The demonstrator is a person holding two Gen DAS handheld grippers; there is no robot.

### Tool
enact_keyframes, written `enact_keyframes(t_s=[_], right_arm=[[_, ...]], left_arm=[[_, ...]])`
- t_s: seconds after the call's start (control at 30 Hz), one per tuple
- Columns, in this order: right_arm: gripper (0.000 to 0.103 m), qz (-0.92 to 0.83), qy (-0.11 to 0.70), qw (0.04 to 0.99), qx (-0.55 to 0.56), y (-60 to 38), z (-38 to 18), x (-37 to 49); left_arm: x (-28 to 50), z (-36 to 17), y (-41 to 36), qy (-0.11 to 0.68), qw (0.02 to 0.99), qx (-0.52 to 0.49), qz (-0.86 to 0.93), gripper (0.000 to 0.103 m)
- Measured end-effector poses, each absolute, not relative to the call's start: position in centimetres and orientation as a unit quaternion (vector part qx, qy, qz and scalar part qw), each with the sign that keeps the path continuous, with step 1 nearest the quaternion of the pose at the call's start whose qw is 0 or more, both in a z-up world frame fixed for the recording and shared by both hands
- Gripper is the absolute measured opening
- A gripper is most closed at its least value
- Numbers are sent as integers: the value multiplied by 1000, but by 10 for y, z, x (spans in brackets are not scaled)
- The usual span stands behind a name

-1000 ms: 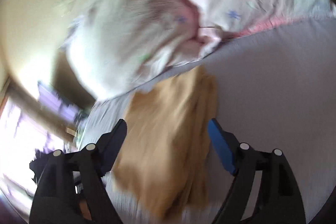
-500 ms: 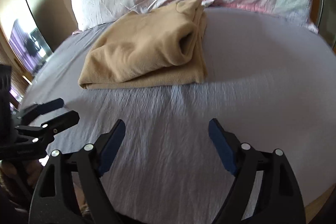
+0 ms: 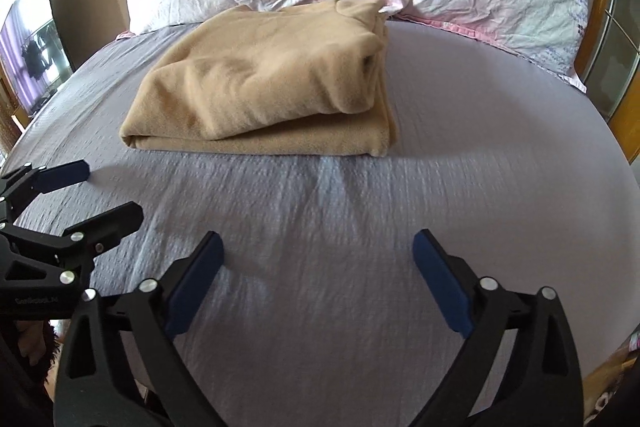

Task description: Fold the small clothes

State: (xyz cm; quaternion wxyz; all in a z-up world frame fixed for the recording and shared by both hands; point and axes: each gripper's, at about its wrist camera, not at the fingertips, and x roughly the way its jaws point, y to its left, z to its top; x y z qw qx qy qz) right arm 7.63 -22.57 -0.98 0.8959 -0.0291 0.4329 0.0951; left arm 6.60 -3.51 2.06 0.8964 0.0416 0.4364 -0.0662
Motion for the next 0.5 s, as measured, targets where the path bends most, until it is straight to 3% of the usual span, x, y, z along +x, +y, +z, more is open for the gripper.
enact_keyframes(t_s=[0.5], right_arm=[[101, 92, 425, 900, -30, -227, -10, 73]], left_arm=[[63, 19, -25, 423, 904, 46, -34, 102]])
